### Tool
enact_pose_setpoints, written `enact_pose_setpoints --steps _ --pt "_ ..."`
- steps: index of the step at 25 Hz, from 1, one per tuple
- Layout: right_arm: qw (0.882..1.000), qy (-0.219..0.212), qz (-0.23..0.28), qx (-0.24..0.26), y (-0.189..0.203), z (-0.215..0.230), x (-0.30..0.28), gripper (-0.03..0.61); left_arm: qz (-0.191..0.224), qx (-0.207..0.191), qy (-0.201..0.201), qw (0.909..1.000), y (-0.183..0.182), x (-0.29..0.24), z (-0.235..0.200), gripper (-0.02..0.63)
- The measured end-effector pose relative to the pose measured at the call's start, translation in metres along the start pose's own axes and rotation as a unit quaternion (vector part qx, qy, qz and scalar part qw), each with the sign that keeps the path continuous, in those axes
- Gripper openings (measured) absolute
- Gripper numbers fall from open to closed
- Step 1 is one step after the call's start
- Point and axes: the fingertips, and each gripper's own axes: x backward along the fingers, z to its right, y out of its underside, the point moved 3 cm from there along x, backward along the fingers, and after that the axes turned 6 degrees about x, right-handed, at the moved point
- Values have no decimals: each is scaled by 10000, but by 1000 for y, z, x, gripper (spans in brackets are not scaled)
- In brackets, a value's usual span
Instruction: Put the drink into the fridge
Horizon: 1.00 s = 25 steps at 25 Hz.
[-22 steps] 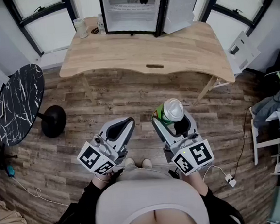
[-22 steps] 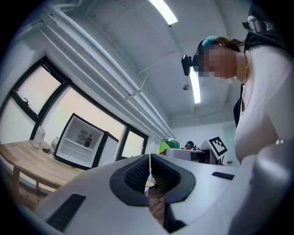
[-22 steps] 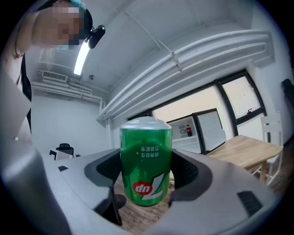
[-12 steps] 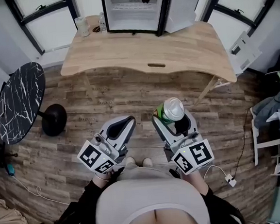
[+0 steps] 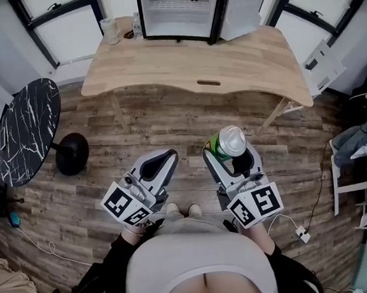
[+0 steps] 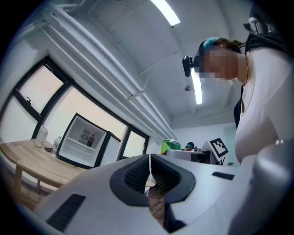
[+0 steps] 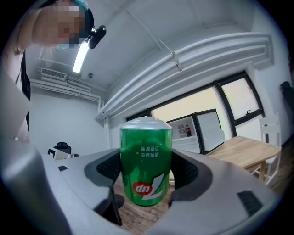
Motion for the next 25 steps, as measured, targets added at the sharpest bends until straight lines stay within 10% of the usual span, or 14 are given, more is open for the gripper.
enact_pose_setpoints --steps 25 --pt "9992 253 -164 -271 26 -32 -28 344 -226 29 211 9995 1 38 -37 12"
